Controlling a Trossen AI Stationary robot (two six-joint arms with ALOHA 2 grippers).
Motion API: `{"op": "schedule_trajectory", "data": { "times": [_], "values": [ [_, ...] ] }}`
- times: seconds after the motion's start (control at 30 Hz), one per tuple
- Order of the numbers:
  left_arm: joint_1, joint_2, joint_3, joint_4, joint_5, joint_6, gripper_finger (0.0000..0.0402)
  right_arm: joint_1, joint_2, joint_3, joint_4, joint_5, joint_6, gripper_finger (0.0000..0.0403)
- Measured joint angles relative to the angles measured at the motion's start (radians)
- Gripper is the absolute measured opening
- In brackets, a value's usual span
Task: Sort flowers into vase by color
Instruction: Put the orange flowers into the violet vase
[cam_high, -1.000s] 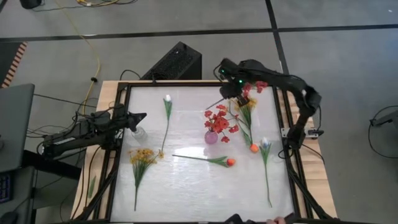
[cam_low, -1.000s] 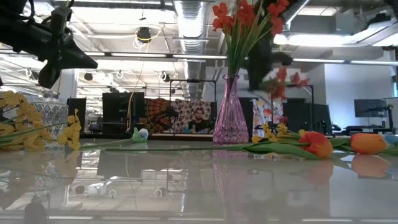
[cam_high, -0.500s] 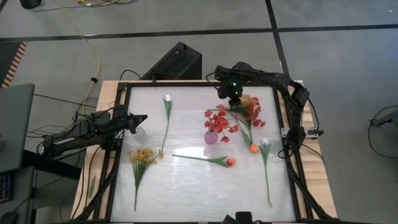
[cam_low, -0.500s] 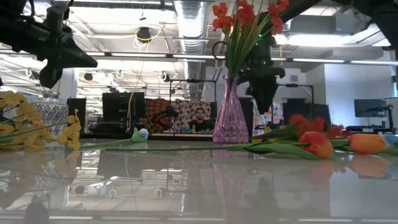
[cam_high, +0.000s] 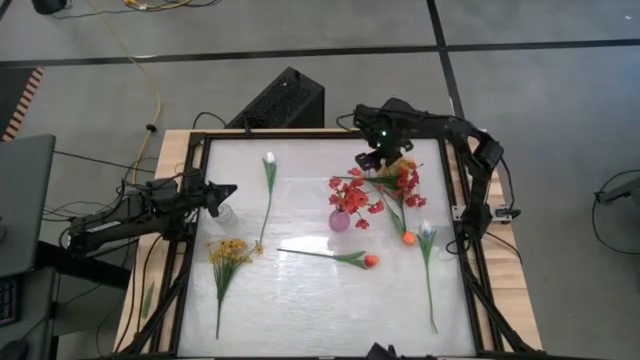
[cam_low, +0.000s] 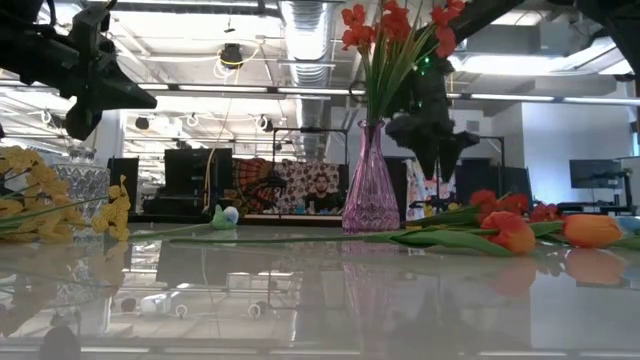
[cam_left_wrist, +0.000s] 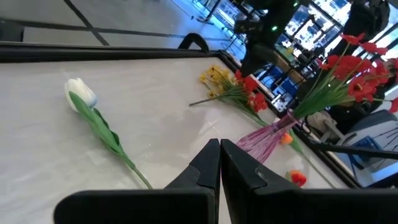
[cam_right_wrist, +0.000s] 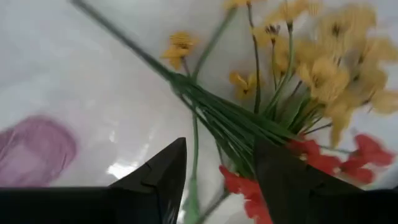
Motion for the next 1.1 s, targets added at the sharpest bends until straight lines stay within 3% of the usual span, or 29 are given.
{"op": "schedule_trajectory", "data": {
  "times": [0.17,0.37,0.47,0.7,1.1],
  "values": [
    [0.0,0.0,0.0,-0.001,0.022,-0.004,0.0,0.062,-0.088,-0.123,0.171,0.022,0.275,0.0199],
    [0.0,0.0,0.0,-0.001,0.022,-0.006,0.0,0.118,-0.282,-0.318,0.449,0.259,0.892,0.0198],
    [0.0,0.0,0.0,0.0,0.021,-0.006,0.0,0.157,-0.325,-0.399,0.577,0.302,1.138,0.0198],
    [0.0,0.0,0.0,0.0,0.02,-0.006,0.0,0.226,-0.286,-0.444,0.62,0.294,1.238,0.0198],
    [0.0,0.0,0.0,0.0,0.073,-0.024,0.0,0.292,-0.154,-0.444,0.624,0.328,1.663,0.0198]
  ]
}}
